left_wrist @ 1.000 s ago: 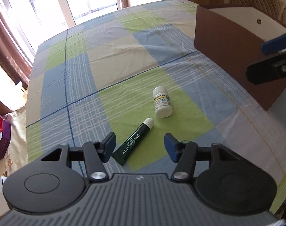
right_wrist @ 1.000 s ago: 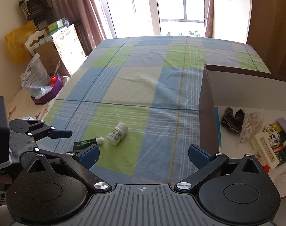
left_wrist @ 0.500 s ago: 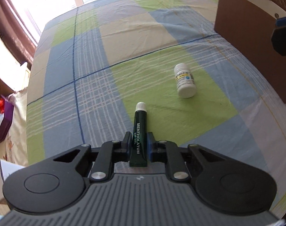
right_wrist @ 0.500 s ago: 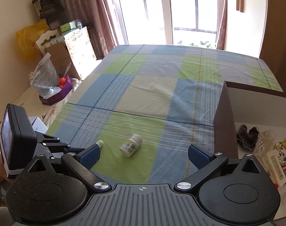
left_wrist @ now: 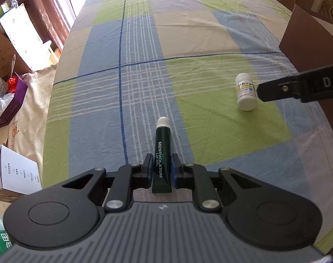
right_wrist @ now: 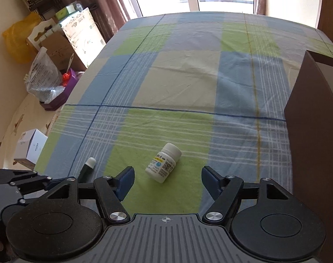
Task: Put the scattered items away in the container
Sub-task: 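Grasp the green lip-gel tube with the left tool while the right tool grasps the white pill bottle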
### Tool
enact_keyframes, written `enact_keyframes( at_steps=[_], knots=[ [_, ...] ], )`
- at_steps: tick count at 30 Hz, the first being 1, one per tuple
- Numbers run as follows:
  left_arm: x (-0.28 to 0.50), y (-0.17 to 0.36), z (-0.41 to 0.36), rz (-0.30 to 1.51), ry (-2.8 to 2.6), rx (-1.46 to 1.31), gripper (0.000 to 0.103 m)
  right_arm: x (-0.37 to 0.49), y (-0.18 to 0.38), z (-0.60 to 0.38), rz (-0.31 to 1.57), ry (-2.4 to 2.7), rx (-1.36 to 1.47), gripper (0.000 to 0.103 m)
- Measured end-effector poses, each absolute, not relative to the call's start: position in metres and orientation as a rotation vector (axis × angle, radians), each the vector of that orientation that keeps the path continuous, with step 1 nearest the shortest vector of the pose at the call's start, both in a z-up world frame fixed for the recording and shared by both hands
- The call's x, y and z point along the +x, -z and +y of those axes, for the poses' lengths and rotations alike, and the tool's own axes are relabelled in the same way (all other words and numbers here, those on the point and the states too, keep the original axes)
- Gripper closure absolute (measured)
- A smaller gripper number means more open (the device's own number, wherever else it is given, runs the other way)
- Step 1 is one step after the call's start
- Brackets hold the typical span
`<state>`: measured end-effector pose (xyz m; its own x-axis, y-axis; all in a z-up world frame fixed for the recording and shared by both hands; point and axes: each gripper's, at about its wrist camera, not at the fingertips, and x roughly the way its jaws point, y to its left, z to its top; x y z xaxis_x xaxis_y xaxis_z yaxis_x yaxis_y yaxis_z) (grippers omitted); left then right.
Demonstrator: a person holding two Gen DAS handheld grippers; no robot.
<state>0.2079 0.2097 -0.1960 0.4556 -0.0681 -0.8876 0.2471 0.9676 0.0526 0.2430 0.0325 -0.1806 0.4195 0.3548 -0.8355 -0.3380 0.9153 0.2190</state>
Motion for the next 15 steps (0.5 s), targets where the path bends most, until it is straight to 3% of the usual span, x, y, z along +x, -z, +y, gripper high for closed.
enact_keyframes(
  at_steps=[2, 4, 7, 10, 15],
  knots=[
    [0.208, 0.196, 0.209, 1.082, 0.194, 0.185, 0.09, 0.248, 0.187, 0.038, 1.054, -0.427, 0.001, 0.029],
    [0.207, 0.196, 0.209, 1.083, 0.192, 0.183, 0.09, 0.254, 0.194, 0.044, 1.062, -0.429, -0.013, 0.042],
    [0.209, 0.196, 0.21, 1.087, 0.19, 0.169, 0.09, 0.259, 0.205, 0.05, 1.084, -0.425, -0.035, 0.046],
    [0.211, 0.196, 0.211, 1.094, 0.193, 0.162, 0.09, 0.26, 0.21, 0.049, 1.095, -0.436, -0.054, 0.069],
    [0.216, 0.196, 0.21, 1.1, 0.2, 0.157, 0.09, 0.248, 0.21, 0.036, 1.087, -0.466, -0.097, 0.074]
  ],
)
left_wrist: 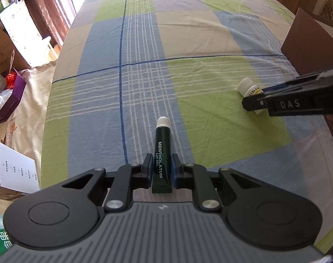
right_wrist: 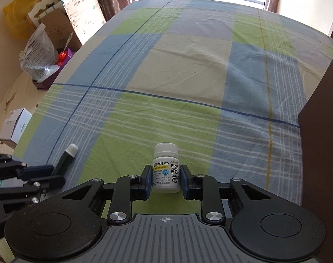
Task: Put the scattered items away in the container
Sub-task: 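Grasp the green lip-gel tube with the left tool while the right tool grasps the white pill bottle, then carry the green tube and pill bottle over the brown box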
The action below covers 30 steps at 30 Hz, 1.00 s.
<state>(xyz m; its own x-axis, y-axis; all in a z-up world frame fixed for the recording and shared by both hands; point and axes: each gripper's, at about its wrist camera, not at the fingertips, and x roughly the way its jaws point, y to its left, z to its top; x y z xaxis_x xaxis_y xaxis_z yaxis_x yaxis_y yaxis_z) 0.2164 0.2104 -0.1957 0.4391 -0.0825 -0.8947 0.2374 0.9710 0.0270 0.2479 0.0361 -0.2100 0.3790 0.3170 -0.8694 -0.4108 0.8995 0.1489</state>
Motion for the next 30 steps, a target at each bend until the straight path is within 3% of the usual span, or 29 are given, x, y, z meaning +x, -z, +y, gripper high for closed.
enact_keyframes(
  at_steps=[5, 11, 12, 15, 30],
  knots=[
    [0.226, 0.196, 0.208, 1.107, 0.201, 0.133, 0.087, 0.223, 0.209, 0.025, 1.083, -0.481, -0.142, 0.073],
    [0.234, 0.198, 0.199, 1.111, 0.202, 0.125, 0.073, 0.212, 0.209, 0.025, 1.055, -0.482, -0.19, 0.072],
    [0.233, 0.198, 0.197, 1.112, 0.201, 0.126, 0.073, 0.212, 0.21, 0.026, 1.052, -0.483, -0.202, 0.072],
    [0.229, 0.197, 0.191, 1.115, 0.198, 0.132, 0.089, 0.206, 0.211, 0.029, 1.031, -0.495, -0.261, 0.073],
    [0.176, 0.181, 0.142, 1.154, 0.208, 0.129, 0.089, 0.139, 0.194, -0.022, 1.096, -0.523, -0.144, 0.074]
  ],
)
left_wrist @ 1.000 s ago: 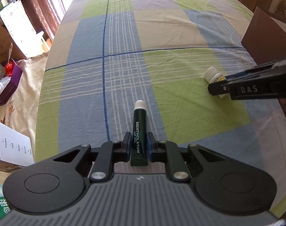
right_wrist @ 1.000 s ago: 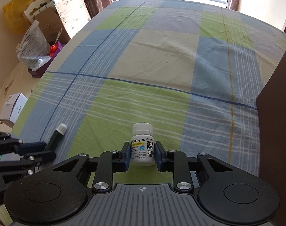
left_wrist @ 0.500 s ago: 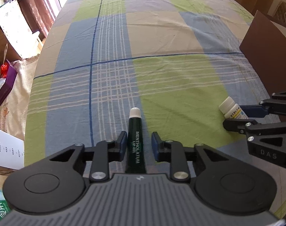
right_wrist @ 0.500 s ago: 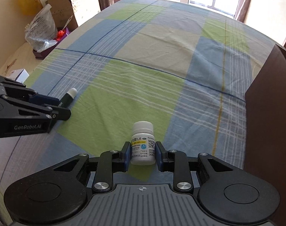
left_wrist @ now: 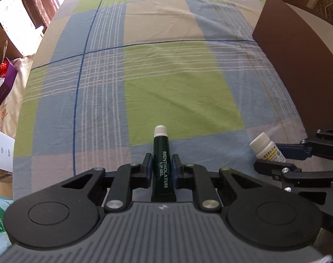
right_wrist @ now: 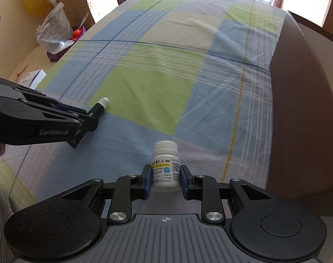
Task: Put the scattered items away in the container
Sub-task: 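Carry the green tube and pill bottle over the brown box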
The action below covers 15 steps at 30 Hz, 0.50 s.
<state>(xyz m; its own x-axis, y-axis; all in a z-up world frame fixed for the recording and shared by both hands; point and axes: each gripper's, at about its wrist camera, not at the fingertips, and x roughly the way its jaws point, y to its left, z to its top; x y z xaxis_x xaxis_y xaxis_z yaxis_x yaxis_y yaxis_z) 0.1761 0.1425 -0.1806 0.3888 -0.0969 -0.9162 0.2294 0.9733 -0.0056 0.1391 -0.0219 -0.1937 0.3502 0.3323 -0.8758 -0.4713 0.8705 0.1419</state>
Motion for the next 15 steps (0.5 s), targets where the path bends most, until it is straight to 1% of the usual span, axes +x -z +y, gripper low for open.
enact_keyframes(
  at_steps=[9, 15],
  knots=[
    [0.155, 0.118, 0.107, 1.033, 0.29, 0.123, 0.089, 0.112, 0.126, -0.085, 0.963, -0.549, 0.103, 0.074],
    [0.145, 0.08, 0.066, 0.957, 0.38, 0.144, 0.089, 0.103, 0.092, -0.14, 0.878, -0.49, 0.23, 0.074]
  ],
)
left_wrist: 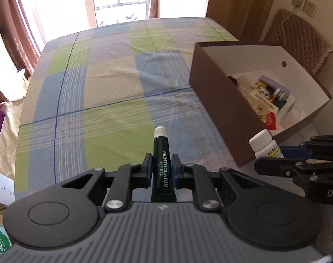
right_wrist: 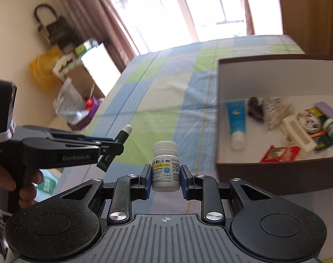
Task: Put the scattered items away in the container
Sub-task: 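Carry the green tube and pill bottle over the brown box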
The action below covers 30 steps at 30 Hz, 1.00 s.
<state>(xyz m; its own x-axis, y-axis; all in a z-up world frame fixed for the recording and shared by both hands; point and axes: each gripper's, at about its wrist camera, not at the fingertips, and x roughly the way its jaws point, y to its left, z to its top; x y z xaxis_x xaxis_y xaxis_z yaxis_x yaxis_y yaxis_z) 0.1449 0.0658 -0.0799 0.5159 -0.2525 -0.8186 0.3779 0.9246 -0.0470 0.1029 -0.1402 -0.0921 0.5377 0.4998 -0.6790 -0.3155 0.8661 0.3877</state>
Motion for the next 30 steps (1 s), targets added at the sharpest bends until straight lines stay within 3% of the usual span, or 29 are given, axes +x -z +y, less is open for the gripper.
enact_keyframes(
  at_steps=[13, 30],
  knots=[
    [0.161, 0.045, -0.051, 0.883, 0.601, 0.205, 0.089, 0.114, 0.059, -0.281, 0.795, -0.244, 0.344, 0.074],
    [0.215, 0.101, -0.143, 1.011, 0.62, 0.28, 0.089, 0.159, 0.074, -0.365, 0.849, -0.117, 0.143, 0.074]
  ],
)
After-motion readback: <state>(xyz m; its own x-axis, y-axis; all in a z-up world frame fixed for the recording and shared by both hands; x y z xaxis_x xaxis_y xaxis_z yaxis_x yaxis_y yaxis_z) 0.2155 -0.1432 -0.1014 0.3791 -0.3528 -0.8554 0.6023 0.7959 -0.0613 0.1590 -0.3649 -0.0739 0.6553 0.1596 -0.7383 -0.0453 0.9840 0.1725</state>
